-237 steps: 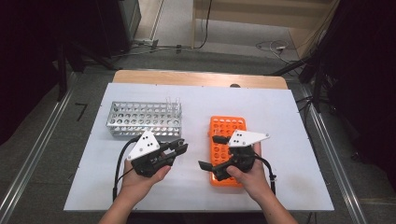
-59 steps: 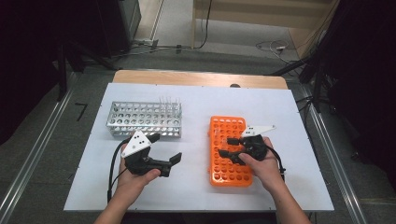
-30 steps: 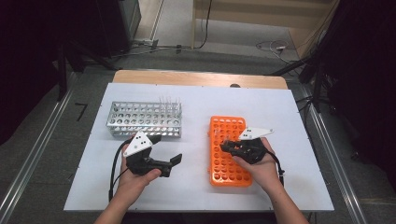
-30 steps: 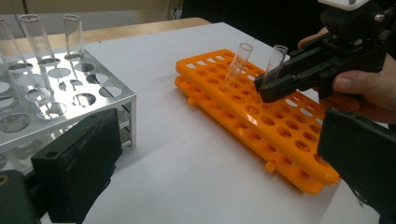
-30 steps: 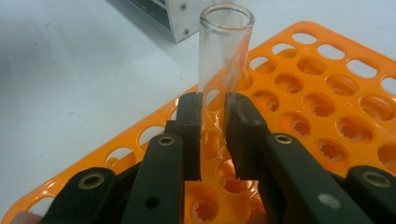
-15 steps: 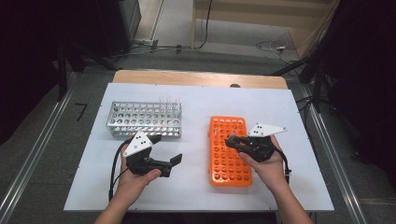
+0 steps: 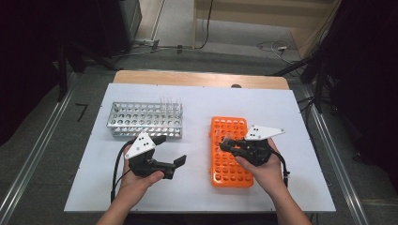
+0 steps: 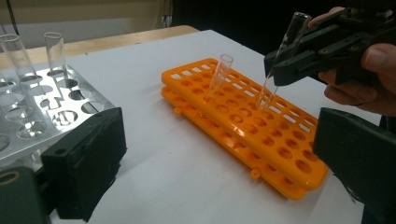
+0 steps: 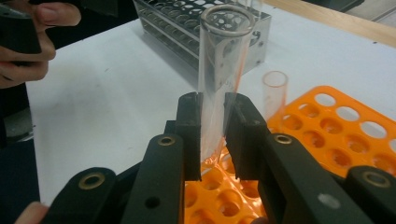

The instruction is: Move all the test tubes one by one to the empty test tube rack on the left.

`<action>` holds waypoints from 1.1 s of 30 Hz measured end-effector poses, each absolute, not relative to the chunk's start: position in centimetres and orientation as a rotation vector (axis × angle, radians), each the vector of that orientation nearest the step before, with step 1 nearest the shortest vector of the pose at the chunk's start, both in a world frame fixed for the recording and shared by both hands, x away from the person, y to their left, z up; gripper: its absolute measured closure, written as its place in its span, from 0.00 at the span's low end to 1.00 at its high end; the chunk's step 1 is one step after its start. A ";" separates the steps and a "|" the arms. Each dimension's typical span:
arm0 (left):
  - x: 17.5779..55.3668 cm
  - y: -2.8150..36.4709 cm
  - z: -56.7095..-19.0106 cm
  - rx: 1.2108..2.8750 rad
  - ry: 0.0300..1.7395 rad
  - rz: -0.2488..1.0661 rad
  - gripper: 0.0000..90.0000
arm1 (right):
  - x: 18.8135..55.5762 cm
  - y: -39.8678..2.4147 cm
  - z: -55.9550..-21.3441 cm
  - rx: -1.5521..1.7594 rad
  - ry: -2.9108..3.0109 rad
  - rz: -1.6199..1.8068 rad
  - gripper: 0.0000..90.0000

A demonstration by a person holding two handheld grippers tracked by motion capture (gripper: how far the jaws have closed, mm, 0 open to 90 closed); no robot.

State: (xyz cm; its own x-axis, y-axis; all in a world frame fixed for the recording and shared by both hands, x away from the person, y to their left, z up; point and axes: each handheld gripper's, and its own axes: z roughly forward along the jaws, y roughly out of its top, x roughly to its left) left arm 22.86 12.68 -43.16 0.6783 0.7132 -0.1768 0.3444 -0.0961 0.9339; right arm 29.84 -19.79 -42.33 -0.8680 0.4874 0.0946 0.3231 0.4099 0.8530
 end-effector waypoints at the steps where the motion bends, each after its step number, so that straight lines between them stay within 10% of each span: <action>1: 22.8 12.6 -43.1 1.698 0.853 0.381 0.04 | 29.7 -19.6 -42.3 0.722 2.498 1.451 0.82; 33: 22.2 9.7 -42.4 1.758 0.657 0.277 0.66 | 26.7 -12.9 -43.5 0.546 2.701 1.436 0.82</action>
